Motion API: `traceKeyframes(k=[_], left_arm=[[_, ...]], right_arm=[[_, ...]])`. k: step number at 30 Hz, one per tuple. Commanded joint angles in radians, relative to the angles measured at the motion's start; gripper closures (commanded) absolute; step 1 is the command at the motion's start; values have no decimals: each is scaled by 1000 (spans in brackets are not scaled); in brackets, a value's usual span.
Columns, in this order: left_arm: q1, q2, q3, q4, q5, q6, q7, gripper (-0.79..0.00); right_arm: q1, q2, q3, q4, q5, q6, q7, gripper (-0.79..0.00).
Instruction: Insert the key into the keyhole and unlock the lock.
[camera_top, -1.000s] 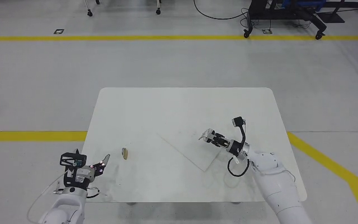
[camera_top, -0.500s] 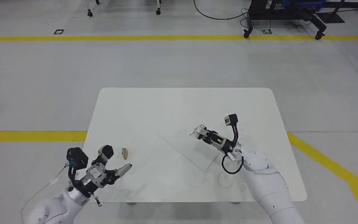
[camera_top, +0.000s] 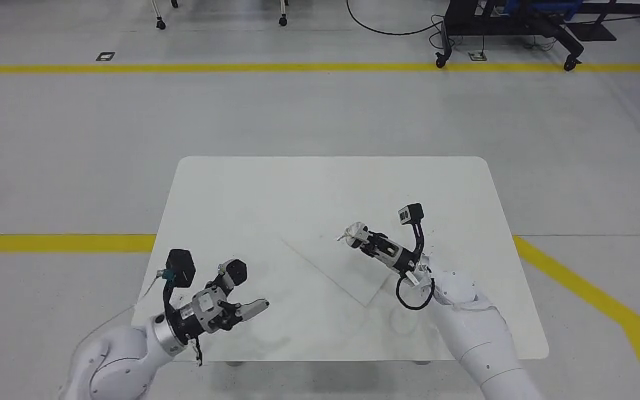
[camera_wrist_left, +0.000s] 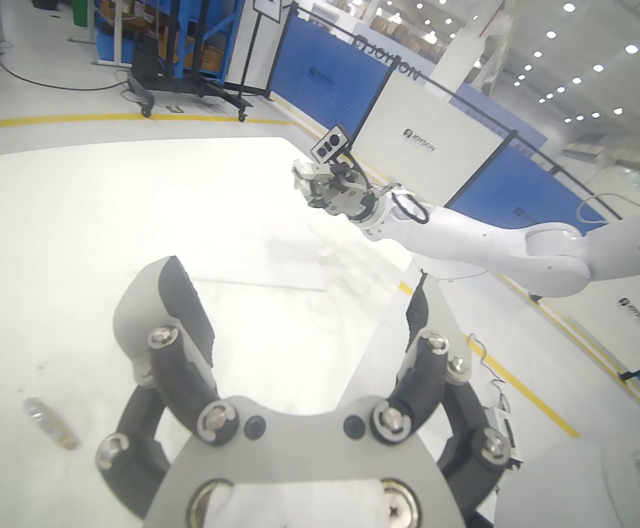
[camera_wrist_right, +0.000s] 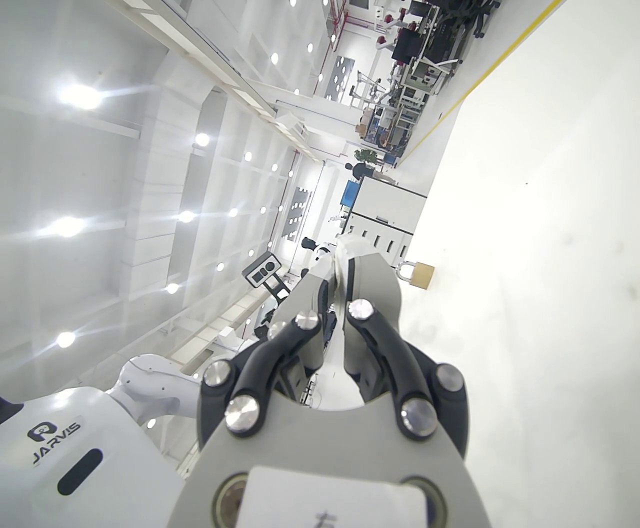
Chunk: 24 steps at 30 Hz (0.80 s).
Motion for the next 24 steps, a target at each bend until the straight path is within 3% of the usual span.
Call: traceKeyframes(k=[1, 5, 12, 14, 22, 24], left_arm=[[-67, 1, 64, 67, -198, -25, -82, -785], [-222, 2, 148, 207, -467, 38, -242, -785], [-353, -20, 266, 329, -507, 56, -254, -785], [-375, -27, 295, 351, -501, 66, -248, -742], [-435, -48, 375, 429, -481, 80, -212, -416], [-444, -51, 384, 442, -478, 87, -210, -388]], right_arm=[[-12, -1, -9, -35, -1, 31, -9, 0], [-29, -8, -37, -79, 19, 55, 1, 0], [-24, -16, -72, -79, 38, 73, 45, 0], [-21, -19, -79, -76, 42, 77, 53, 0], [-13, -25, -96, -65, 59, 69, 73, 0], [-12, -26, -99, -63, 58, 67, 74, 0]])
